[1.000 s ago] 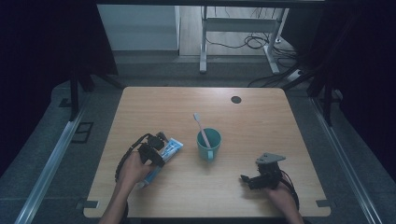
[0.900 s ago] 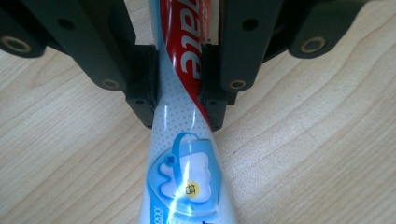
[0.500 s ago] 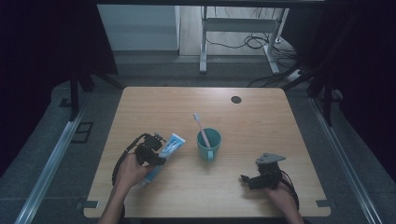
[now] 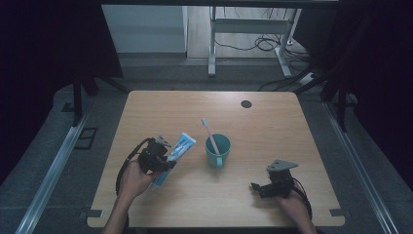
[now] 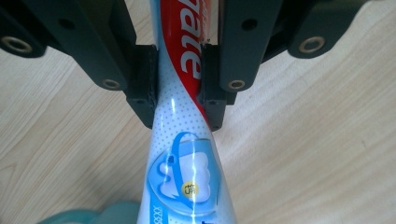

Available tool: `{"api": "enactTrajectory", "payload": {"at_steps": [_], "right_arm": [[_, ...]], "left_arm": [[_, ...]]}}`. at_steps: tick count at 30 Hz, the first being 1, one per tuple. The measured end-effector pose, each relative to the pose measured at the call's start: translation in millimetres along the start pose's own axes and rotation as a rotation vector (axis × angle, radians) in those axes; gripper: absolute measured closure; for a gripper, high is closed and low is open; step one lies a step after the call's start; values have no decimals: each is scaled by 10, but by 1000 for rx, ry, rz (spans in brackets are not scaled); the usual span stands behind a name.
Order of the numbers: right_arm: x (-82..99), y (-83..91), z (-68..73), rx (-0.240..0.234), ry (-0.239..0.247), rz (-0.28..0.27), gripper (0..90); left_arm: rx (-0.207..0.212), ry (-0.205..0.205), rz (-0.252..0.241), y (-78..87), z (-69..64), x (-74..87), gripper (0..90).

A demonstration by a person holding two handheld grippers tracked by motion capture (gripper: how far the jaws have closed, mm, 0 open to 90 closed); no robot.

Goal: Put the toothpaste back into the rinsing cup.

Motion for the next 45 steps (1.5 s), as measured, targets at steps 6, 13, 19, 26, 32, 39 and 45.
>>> {"api": "enactTrajectory", "payload": {"at_steps": [6, 13, 19, 26, 32, 39, 45], "right_arm": [[0, 1, 0, 0, 0, -1, 9], [0, 1, 0, 0, 1, 0, 9], [1, 1, 0, 0, 1, 0, 10], [1, 3, 1, 0, 0, 0, 10], [2, 3, 1, 0, 0, 0, 10], [3, 5, 1, -1, 0, 2, 11], [3, 5, 1, -1, 0, 2, 11]], "left_arm": [[8, 5, -58, 97, -27, -61, 728], [16, 0, -121, 203, -58, -136, 728], [26, -2, -170, 278, -91, -210, 729], [40, -9, -215, 364, -132, -318, 730], [50, -8, -249, 427, -167, -433, 730], [65, 2, -294, 463, -205, -583, 730], [73, 1, -328, 493, -248, -723, 730]]}}
Point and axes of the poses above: each handheld gripper's, and its own axes: y roughly backward along the jaws, x roughly out of its underside, z roughly to its left, the point moved 8 cm from there along -y, roughly forward along the jaws, and after that the axes turned 9 degrees about -x, right-handed, at the moved point
